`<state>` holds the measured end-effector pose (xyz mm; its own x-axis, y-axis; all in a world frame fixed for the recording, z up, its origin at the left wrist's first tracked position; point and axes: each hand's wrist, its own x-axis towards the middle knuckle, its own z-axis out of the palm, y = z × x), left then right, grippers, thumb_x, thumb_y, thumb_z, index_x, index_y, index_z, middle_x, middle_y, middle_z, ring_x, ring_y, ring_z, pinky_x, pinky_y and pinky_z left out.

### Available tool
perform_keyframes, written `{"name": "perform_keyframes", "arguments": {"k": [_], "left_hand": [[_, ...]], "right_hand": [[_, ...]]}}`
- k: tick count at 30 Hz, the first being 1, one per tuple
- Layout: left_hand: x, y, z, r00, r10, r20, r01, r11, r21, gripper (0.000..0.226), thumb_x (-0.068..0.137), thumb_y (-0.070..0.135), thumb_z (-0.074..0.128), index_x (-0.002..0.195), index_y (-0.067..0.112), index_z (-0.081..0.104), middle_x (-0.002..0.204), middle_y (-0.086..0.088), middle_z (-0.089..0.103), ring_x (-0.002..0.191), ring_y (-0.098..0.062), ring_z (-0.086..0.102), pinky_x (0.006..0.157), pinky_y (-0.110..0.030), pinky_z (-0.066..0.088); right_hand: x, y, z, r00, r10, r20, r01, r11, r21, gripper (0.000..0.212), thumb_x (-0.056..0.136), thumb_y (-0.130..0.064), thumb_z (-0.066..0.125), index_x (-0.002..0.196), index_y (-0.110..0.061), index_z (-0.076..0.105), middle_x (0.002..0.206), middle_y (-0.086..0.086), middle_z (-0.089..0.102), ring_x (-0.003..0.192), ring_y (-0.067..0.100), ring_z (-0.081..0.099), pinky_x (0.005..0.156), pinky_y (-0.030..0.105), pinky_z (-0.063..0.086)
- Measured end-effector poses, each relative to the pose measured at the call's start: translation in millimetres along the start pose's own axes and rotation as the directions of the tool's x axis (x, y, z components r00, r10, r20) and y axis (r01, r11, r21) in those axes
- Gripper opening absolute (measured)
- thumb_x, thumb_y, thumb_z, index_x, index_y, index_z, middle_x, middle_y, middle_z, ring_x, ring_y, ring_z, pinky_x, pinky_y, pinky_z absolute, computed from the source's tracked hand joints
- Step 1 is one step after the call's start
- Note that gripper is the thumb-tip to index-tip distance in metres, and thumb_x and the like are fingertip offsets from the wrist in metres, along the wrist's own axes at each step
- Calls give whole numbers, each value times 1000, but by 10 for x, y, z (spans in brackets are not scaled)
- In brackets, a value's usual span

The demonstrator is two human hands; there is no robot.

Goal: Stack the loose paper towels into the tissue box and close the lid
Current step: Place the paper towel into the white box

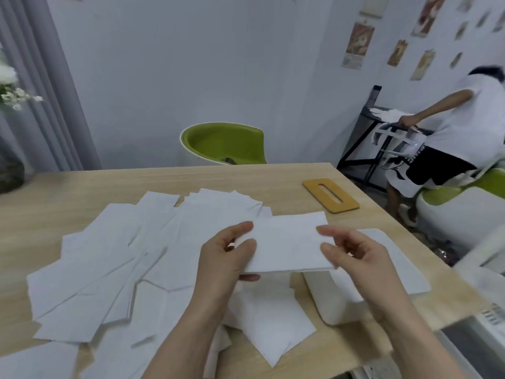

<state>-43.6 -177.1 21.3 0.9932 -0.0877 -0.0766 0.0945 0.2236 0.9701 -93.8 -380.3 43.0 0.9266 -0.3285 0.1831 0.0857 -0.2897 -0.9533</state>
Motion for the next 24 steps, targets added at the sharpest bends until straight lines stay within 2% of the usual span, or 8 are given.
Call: {"name": "perform_keyframes", "arguments": {"k": [3,5,9,12,14,17,20,24], "left_hand": [[37,-87,321,997,45,67,-53,992,118,28,86,9,67,104,29,73,100,10,71,80,7,64,65,-13,51],[55,-148,526,993,53,106,-71,983,172,27,85,13,68,104,30,74,105,15,70,89,8,62,73,-7,47],[74,-282,882,987,44,152,-90,947,309,28,84,23,70,107,38,71,118,19,64,115,0,55,103,-27,42],[95,-396,1072,977,137,162,-196,874,445,25,84,27,70,96,49,67,109,30,59,117,20,40,119,-36,18],[114,-462,1172,960,199,199,-277,791,546,26,85,29,68,89,53,61,102,41,50,113,32,29,117,-27,-9],[155,-535,1272,930,263,257,-368,667,648,19,88,33,65,97,49,65,100,47,37,115,30,28,104,-19,-32],[192,-548,1294,904,252,345,-425,463,778,22,93,43,54,111,44,67,111,37,48,133,11,29,105,-32,-36],[249,-475,1310,888,104,448,-460,227,859,34,98,48,37,118,44,63,121,22,60,139,-5,28,104,-42,-38]], "right_hand": [[52,65,-352,999,12,-47,-15,998,-60,24,83,-4,69,93,-24,75,65,-8,46,60,10,47,67,23,42],[72,125,-567,997,24,-78,-31,996,-89,26,83,-4,69,90,-28,76,69,-7,48,60,7,49,65,19,44],[124,245,-910,992,40,-117,-57,988,-142,29,83,-12,69,87,-40,75,78,-8,54,69,-1,54,69,19,43],[183,367,-1076,988,57,-143,-92,963,-254,23,84,-18,69,87,-40,74,97,-3,61,101,13,56,90,35,46],[215,430,-1151,986,54,-157,-109,922,-371,20,82,-25,68,86,-44,72,101,-5,61,112,18,49,105,45,36],[247,497,-1233,993,-2,-118,-55,878,-476,25,82,-25,69,79,-50,68,91,-18,61,108,-10,39,102,33,21],[305,580,-1291,994,-84,-67,32,825,-565,28,80,-22,73,75,-49,67,81,-26,60,101,-24,34,94,18,9],[404,686,-1316,990,-133,49,128,685,-717,25,80,-23,74,73,-46,67,71,-27,58,104,-14,42,103,15,-11]]}}
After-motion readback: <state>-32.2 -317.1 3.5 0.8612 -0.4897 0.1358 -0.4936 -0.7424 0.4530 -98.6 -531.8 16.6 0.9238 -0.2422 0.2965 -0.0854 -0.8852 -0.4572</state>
